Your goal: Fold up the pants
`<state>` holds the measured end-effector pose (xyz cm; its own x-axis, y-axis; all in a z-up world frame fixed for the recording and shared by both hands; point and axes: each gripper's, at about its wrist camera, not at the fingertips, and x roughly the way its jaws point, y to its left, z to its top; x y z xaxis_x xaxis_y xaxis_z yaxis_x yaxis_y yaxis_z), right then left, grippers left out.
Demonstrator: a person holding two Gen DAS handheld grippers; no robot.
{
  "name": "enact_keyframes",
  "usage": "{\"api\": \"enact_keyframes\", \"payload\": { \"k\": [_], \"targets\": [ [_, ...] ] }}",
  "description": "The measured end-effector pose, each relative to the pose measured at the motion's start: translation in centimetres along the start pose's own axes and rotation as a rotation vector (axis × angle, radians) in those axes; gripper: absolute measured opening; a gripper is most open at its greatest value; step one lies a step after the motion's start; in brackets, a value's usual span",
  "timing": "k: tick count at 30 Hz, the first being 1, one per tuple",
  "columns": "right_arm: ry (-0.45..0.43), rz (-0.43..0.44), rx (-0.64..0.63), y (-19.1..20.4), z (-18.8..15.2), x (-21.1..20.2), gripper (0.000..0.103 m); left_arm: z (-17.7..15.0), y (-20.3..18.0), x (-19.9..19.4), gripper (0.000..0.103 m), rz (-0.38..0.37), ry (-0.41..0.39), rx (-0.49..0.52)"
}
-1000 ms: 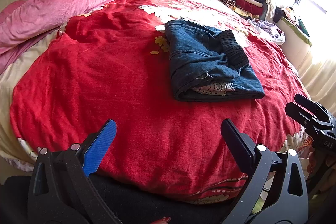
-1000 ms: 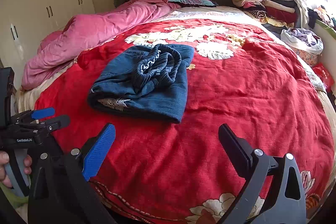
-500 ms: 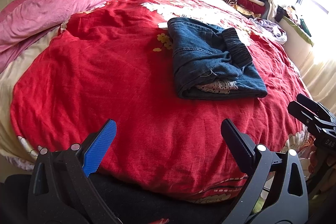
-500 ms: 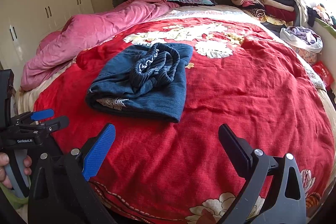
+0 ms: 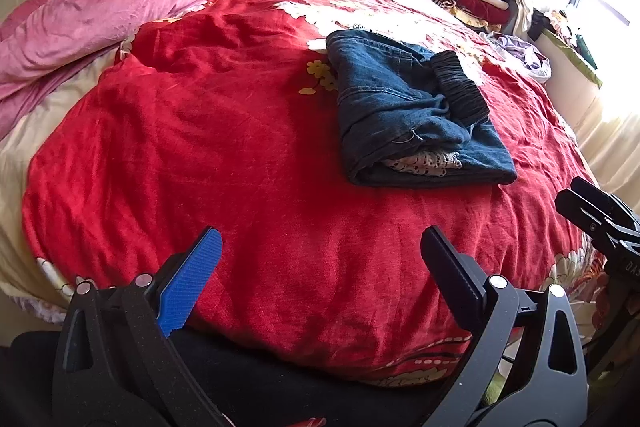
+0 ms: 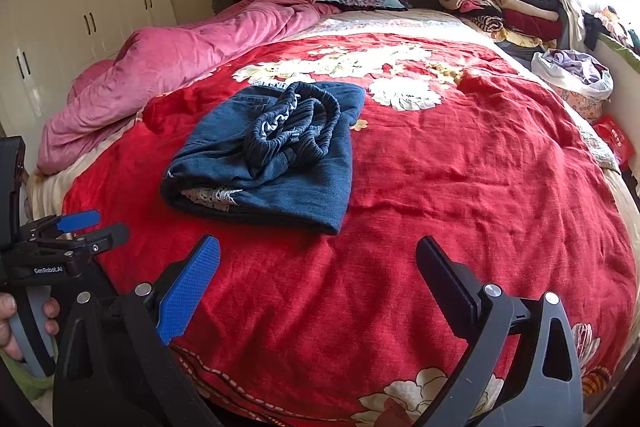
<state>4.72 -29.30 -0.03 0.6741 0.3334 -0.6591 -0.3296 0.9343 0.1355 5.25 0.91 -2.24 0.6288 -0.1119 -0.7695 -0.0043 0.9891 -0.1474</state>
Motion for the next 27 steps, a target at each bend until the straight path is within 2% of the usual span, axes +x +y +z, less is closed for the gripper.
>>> {"api": "enact_keyframes", "payload": {
  "k": [11, 13, 16, 19, 23, 27],
  "targets": [
    [0.0, -0.028, 0.014, -1.0, 0.3, 0.3, 0.098, 0.2, 0.5, 0.3, 0.093, 0.008, 0.006, -0.011],
    [-0.004, -0.043, 0.029, -1.8, 0.4, 0.2, 0.098, 0.3, 1.0, 0.4, 0.093, -0.013, 0.004, -0.034],
    [-0.013, -0.076, 0.063, -3.5, 0.5, 0.2, 0.098, 0.7, 1.6, 0.5, 0.093, 0.035, -0.008, -0.071],
    [-0.012, -0.138, 0.102, -6.2, 0.7, 0.5, 0.098, 1.7, 3.3, 0.6, 0.093, 0.039, -0.019, -0.125],
    [-0.022, -0.252, 0.144, -11.2, 1.6, 0.5, 0.098, 4.2, 6.5, 1.5, 0.093, 0.12, -0.027, -0.174],
    [-0.021, -0.388, 0.195, -18.0, 3.2, 1.2, 0.098, 7.6, 11.2, 4.9, 0.093, 0.263, 0.037, -0.212]
  ]
}}
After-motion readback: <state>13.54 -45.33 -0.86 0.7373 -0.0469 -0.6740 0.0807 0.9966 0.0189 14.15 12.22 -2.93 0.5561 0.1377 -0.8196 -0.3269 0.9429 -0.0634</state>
